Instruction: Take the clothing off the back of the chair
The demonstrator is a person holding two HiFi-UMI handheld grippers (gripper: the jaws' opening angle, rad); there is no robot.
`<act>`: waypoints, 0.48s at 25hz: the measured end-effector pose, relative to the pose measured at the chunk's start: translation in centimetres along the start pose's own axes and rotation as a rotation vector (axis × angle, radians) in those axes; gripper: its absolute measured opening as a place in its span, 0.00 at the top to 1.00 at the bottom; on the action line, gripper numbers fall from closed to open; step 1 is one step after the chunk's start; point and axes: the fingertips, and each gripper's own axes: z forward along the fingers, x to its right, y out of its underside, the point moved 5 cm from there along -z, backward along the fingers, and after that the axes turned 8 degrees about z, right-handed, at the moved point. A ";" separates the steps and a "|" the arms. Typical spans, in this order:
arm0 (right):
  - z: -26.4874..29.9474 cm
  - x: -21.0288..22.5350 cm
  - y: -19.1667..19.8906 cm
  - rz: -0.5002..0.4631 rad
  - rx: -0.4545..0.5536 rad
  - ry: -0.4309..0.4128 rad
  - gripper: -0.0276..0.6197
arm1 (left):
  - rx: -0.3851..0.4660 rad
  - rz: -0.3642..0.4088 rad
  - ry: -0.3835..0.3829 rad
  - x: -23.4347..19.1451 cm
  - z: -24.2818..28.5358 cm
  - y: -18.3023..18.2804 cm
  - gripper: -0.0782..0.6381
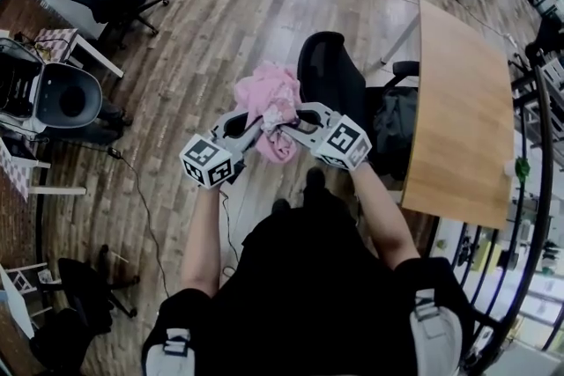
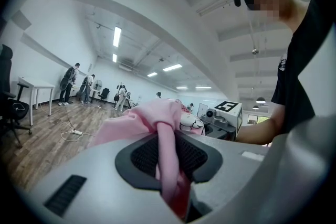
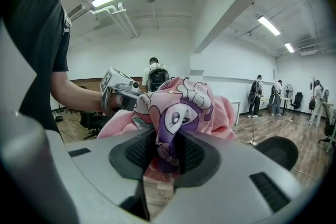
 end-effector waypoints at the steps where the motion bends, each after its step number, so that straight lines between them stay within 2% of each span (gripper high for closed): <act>1: -0.1 -0.2 0.2 0.006 -0.004 0.007 0.81 | 0.002 -0.004 0.003 0.2 -0.1 0.2 0.79; 7: 0.2 -2.4 2.3 -0.002 0.003 0.020 0.81 | -0.001 -0.003 0.014 1.6 -1.8 2.1 0.79; 12: 0.0 -3.1 2.0 -0.009 -0.016 0.016 0.82 | -0.017 -0.006 0.017 1.9 -2.1 1.8 0.79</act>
